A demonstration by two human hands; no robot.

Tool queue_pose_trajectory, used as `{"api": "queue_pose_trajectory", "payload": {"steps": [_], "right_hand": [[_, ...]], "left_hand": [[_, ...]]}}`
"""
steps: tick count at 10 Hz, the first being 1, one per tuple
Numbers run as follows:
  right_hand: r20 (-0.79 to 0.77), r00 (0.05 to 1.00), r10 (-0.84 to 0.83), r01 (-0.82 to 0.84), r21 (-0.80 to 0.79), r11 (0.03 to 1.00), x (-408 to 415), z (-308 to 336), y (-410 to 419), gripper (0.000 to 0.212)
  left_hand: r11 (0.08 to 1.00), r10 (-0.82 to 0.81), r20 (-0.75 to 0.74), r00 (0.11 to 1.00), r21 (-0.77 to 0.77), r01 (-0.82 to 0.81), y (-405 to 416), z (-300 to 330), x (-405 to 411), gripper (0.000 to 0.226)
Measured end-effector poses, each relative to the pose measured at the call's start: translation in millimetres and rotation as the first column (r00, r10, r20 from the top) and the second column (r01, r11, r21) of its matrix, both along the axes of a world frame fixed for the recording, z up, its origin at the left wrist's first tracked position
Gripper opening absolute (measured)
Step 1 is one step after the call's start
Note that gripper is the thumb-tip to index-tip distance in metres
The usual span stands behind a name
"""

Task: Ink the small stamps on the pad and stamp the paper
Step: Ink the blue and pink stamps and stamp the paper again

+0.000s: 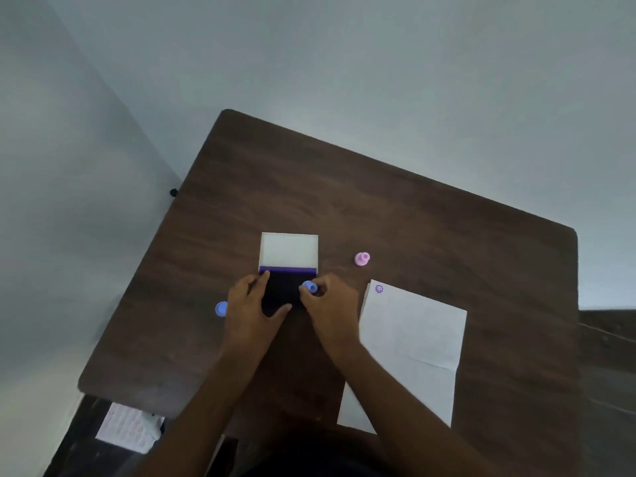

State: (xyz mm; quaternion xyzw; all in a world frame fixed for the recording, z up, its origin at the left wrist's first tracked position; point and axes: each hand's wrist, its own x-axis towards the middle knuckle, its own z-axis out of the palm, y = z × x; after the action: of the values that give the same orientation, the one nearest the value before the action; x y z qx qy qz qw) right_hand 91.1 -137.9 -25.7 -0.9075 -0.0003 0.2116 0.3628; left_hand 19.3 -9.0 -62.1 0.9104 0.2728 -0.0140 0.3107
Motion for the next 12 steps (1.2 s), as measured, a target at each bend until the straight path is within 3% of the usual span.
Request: {"api": "queue_pose_trajectory", "payload": {"steps": [1,2,3,4,5,7,8,9,12], "right_hand": [[0.057,0.973,-0.223,0.222,0.02,0.975,1.9,7.1,-37.8,0.011],[0.046,0.929,-0.367,0.368,-0.007,0.93,10.6,7.3,-73.5,0.019],[0.013,0.888,-0.46,0.46,-0.05,0.887,18.0,5.2,-102.0,0.019],[0.028,0.872,-0.488,0.489,-0.059,0.87,24.9,1.0,-117.0,0.026],[0.027,0.867,-0.498,0.498,-0.092,0.862,32.1,-4.7,-125.0,0.027],[-0.042,0.924,-0.38,0.372,-0.131,0.919,39.1,-19.7,-126.4,0.028],[-0.055,0.929,-0.367,0.358,-0.13,0.925,38.7,-25.3,-126.4,0.03],[-0.065,0.926,-0.372,0.362,-0.121,0.924,38.4,-28.5,-127.2,0.03],[-0.129,0.93,-0.346,0.328,-0.139,0.934,43.0,-32.7,-128.9,0.032]], "left_hand": [[0.987,-0.148,0.062,0.987,-0.059,0.152,-14.4,12.7,5.8,0.052],[0.92,-0.339,0.011,0.941,-0.206,0.334,-47.2,20.1,21.6,0.04],[0.927,-0.369,-0.317,0.874,-0.196,0.32,-87.9,10.3,49.0,0.05],[0.893,-0.446,-0.204,0.871,-0.167,0.418,-111.9,14.8,80.4,0.037],[0.849,-0.493,0.195,0.848,-0.103,0.518,-108.6,18.3,78.3,0.025],[0.894,-0.446,-0.179,0.877,-0.133,0.427,-130.6,-3.8,96.7,0.055],[0.879,-0.472,-0.062,0.879,-0.104,0.465,-130.9,0.6,88.6,0.055],[0.87,-0.494,-0.058,0.868,-0.01,0.494,-132.7,-1.6,90.5,0.057],[0.904,-0.424,-0.037,0.905,-0.087,0.419,-135.8,-2.7,93.8,0.049]]}}
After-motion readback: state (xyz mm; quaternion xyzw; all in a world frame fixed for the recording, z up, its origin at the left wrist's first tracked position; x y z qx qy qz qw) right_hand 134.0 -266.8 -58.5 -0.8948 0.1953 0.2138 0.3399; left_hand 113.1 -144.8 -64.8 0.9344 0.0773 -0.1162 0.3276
